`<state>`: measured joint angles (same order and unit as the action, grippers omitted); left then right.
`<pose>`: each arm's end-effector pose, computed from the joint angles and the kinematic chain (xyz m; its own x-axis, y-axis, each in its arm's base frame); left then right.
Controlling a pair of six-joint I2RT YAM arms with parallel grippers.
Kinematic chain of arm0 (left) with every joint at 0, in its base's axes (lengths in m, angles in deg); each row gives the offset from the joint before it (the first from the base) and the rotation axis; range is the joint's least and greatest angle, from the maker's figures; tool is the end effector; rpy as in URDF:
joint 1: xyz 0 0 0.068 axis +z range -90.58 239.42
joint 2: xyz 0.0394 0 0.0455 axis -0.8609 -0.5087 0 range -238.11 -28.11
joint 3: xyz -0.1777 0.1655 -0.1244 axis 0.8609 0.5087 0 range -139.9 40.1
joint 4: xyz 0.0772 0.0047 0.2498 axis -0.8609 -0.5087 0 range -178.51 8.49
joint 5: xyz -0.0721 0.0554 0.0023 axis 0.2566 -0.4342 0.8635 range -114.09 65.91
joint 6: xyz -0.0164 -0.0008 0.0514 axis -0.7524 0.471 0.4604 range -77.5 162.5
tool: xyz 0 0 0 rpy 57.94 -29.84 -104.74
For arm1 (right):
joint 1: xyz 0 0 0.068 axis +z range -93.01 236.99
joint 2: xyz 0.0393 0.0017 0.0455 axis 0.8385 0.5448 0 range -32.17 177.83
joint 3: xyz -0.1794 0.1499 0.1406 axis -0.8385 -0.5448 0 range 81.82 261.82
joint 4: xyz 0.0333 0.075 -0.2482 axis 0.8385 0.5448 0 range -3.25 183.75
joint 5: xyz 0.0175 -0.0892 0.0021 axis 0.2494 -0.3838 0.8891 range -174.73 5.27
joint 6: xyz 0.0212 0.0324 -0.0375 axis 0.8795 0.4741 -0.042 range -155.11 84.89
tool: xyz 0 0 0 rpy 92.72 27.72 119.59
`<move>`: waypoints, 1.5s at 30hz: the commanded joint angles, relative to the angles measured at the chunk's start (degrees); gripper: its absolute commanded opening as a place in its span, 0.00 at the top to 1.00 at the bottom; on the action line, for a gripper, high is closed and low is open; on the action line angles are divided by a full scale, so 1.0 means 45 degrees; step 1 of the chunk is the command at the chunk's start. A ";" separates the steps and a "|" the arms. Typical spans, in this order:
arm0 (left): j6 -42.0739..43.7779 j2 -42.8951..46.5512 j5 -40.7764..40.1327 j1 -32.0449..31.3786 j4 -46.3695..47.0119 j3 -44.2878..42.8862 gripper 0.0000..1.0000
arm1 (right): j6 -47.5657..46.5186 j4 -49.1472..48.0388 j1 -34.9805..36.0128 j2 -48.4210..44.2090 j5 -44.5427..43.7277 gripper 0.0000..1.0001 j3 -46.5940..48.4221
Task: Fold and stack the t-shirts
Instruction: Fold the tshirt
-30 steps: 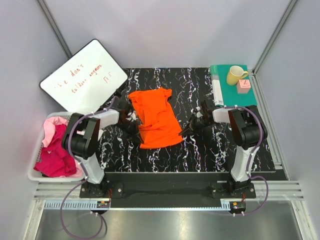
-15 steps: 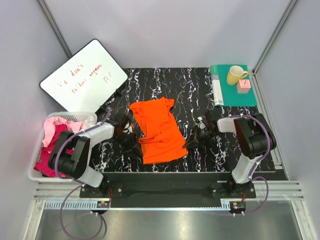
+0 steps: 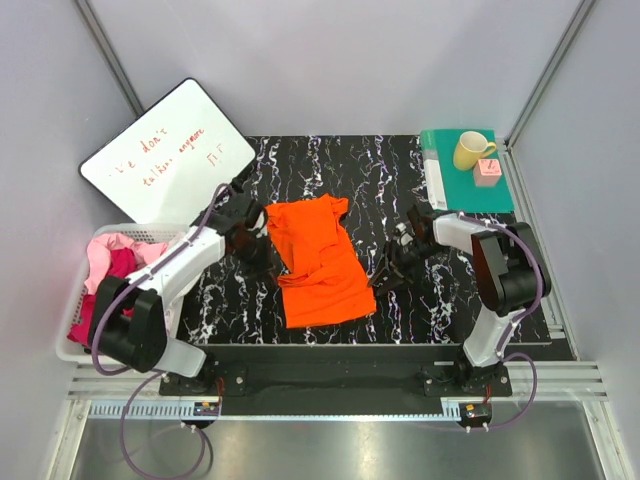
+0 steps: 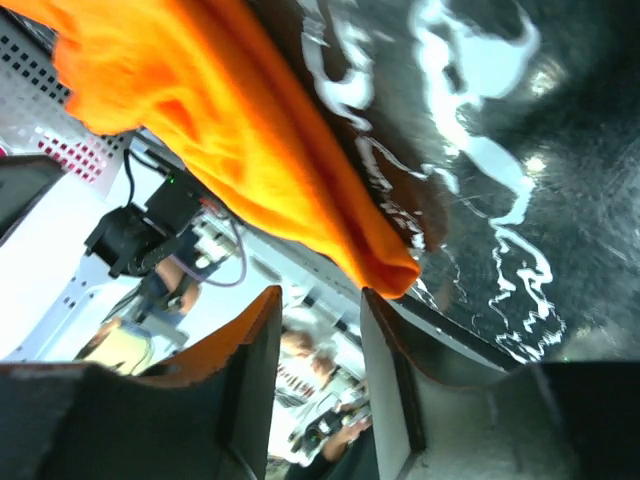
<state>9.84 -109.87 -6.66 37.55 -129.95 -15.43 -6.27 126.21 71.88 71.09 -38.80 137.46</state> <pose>0.2347 -0.1056 0.2162 -0.9850 -0.1594 -0.0666 -0.1219 0.9145 -0.3858 0.2786 0.1005 0.1313 -0.9487 0.0949 0.3015 0.2780 0.7044 0.6531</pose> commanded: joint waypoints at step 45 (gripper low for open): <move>-0.0026 -0.7142 -0.4615 -0.1743 -0.0249 -0.7483 1.00 | -0.2444 0.3027 0.0030 0.1955 -0.2491 0.18 0.5254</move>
<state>10.34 -139.02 -24.62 27.43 -129.97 -45.37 -15.98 139.15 71.88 80.01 -49.31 161.41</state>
